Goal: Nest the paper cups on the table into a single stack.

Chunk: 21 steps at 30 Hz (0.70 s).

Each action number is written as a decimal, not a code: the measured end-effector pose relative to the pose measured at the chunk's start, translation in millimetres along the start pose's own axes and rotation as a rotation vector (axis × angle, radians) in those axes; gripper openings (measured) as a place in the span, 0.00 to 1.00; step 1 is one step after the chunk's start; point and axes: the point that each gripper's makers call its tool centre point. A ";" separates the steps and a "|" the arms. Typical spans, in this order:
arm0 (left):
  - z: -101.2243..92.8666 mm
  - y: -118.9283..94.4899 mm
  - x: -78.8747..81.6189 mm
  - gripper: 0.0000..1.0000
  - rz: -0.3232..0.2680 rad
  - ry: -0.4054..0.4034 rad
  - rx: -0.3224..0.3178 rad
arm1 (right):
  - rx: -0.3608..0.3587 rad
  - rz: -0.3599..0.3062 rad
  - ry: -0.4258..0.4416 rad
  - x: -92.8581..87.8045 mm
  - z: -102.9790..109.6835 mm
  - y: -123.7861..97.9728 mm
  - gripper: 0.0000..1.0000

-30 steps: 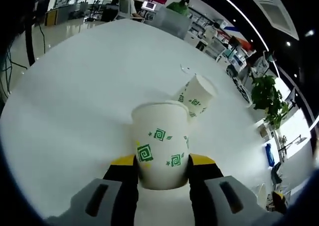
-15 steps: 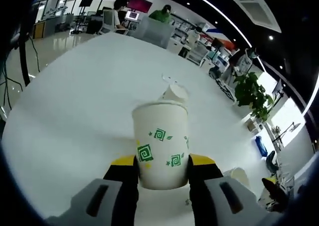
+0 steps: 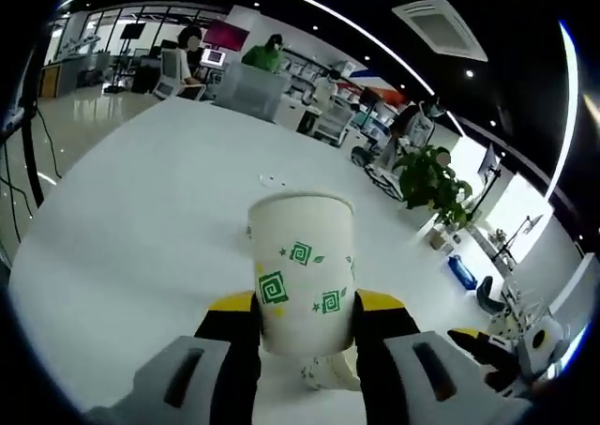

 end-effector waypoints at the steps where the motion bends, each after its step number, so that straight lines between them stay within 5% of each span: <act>1: -3.4 -2.0 1.0 0.38 -0.004 0.026 -0.009 | -0.010 -0.024 0.002 5.2 -1.7 -1.0 0.85; 8: -30.0 -21.4 8.9 0.37 -0.074 0.081 -0.101 | -0.030 -0.059 0.039 12.3 -7.1 -3.9 0.84; 13: -43.9 -37.1 5.5 0.38 -0.073 0.160 -0.144 | -0.038 -0.110 0.017 28.1 -7.3 -8.7 0.85; 21: -60.7 -47.7 -11.1 0.38 -0.055 0.237 -0.188 | 0.000 -0.169 0.105 53.0 3.5 -14.6 0.85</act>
Point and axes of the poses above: the point that each gripper's makers call its tool centre point, and the gripper's own axes: y roughly forward along the fingers, z roughly to its left, x roughly out of its top, and after that the axes turned 5 degrees about -z, right-handed
